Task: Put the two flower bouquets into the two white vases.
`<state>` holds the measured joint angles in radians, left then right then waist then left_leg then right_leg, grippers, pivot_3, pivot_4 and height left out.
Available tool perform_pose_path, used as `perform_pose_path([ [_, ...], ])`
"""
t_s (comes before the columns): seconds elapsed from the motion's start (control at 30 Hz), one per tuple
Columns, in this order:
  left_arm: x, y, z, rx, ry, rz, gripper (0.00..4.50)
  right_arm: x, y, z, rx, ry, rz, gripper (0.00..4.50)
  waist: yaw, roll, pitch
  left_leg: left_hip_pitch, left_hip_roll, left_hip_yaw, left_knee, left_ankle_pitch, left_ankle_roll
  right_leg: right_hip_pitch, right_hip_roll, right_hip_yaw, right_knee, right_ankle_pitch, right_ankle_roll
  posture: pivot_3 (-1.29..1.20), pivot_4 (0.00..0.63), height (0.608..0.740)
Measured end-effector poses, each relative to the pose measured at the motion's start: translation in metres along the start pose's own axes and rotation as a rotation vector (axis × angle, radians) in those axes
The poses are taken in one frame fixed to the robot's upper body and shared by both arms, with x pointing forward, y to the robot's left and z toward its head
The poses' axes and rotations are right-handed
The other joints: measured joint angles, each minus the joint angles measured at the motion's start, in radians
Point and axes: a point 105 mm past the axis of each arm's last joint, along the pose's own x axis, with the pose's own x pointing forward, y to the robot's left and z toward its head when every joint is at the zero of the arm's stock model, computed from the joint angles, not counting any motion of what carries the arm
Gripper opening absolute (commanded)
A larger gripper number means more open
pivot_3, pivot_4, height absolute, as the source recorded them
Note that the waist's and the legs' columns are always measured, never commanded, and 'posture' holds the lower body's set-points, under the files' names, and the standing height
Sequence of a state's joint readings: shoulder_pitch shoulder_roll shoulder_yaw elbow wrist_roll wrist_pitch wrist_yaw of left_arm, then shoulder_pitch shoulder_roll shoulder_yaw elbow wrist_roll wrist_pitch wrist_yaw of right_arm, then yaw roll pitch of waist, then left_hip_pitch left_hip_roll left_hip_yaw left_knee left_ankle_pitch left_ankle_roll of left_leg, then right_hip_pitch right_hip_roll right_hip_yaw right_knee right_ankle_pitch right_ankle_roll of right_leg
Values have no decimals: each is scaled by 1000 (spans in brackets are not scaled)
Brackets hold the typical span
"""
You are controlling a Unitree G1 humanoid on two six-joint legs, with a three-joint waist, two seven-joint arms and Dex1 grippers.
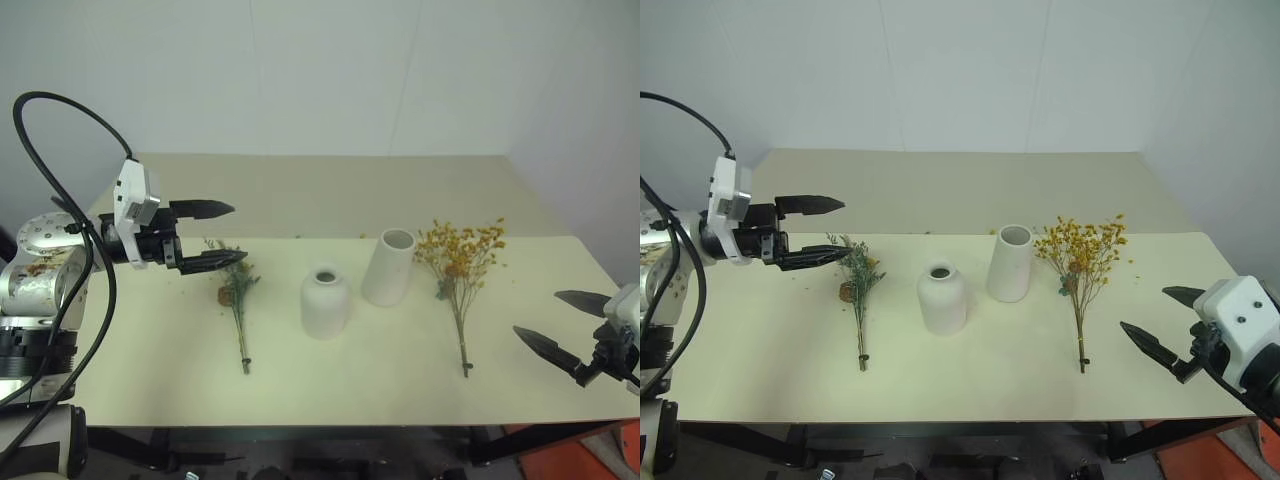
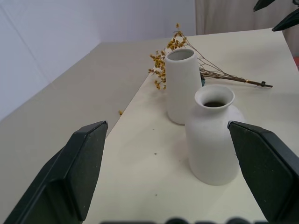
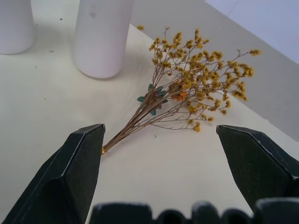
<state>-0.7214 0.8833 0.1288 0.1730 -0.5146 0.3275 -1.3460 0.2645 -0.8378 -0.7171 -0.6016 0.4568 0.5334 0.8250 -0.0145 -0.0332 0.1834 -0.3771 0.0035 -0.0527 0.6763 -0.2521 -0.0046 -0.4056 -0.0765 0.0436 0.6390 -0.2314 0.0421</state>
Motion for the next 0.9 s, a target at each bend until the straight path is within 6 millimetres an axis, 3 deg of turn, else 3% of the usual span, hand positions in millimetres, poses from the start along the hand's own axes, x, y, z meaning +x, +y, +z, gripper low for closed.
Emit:
perform_pose_path([
  [0.23, 10, 6, 10, 36, 7, -79, 4500, 8, -6, 10, 70, -22, -83, 4484, -4, 0, 0, 0, 0, 0, 1, 0, 0, 0, 0, 0, 0, 0, 0, 0, 150, 740],
  [0.37, 13, 1, 24, 101, 0, -176, 4500, 28, 0, 17, 130, 26, -65, 4484, -9, 0, 0, -1, 0, -1, 0, 0, 0, -2, 1, 0, 1, 0, -1, 0, 150, 740],
  [0.5, 17, -1, 39, 175, -22, -246, 4500, 61, 9, 22, 244, 92, -37, 4484, -11, 0, 0, -2, 1, -1, 0, 0, 0, -2, 1, 0, 1, 0, -2, 0, 150, 740],
  [0.6, 28, -8, 39, 208, -33, -311, 4500, 88, 16, 7, 370, 187, -51, 4484, -6, 0, 0, -4, 0, -1, 0, 0, 0, -4, 1, 0, 2, 2, -5, 0, 150, 740],
  [0.7, 37, -14, 34, 216, -25, -354, 4500, 105, 15, -8, 441, 289, -98, 4484, -1, 0, 0, -16, -1, -1, 3, 0, 0, -18, 0, 0, 5, 4, -8, 0, 150, 740],
  [0.9, 56, -24, 25, 246, -15, -436, 4500, 120, 2, -20, 505, 373, -195, 4484, -2, 0, 0, -18, -2, -1, 3, 0, 0, -20, 0, 0, 6, 5, -8, 0, 150, 740],
])
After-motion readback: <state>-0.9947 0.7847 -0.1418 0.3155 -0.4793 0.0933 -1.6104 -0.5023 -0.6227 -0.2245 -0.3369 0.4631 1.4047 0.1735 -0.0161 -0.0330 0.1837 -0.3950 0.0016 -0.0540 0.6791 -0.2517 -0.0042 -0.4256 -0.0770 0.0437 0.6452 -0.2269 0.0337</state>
